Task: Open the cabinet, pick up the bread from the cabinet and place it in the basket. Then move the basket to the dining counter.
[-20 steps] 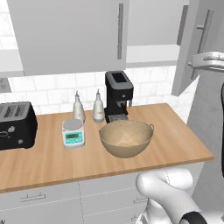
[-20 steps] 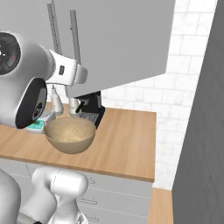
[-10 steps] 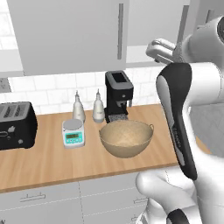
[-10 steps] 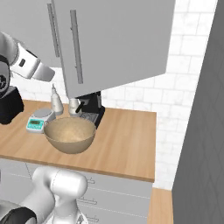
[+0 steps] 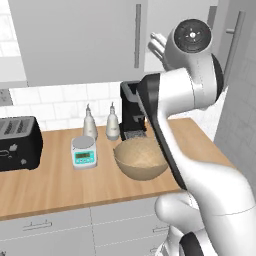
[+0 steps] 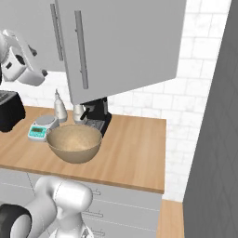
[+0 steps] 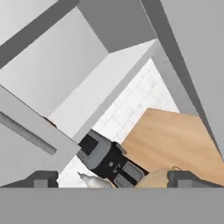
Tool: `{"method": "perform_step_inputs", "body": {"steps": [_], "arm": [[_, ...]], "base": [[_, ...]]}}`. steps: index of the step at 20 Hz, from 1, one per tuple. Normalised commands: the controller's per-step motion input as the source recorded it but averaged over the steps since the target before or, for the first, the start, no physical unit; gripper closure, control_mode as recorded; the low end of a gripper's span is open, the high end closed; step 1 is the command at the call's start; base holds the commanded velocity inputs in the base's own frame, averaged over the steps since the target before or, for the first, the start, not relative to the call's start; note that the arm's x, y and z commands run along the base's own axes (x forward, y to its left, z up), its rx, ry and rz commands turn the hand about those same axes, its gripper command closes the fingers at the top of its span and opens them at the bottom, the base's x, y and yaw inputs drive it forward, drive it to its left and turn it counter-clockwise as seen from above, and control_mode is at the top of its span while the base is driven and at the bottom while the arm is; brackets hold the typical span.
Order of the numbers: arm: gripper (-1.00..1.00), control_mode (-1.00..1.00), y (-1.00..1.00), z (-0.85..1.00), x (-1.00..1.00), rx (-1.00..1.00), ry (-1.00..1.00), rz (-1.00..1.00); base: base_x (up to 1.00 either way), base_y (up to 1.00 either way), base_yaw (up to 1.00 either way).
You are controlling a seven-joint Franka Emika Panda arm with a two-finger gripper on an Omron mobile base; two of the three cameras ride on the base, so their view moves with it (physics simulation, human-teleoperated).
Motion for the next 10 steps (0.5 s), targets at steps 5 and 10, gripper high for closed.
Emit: {"method": "perform_step_inputs", "body": {"steps": [5, 10], "arm": [[-1.00, -1.00, -0.20, -0.11, 0.10, 0.25, -0.42, -0.09], [-1.00, -1.00, -0.02, -0.17, 0.38, 0.22, -0.29, -0.40]], "base": [[0.00, 0.00, 0.00], [0.00, 0.00, 0.00]]}}
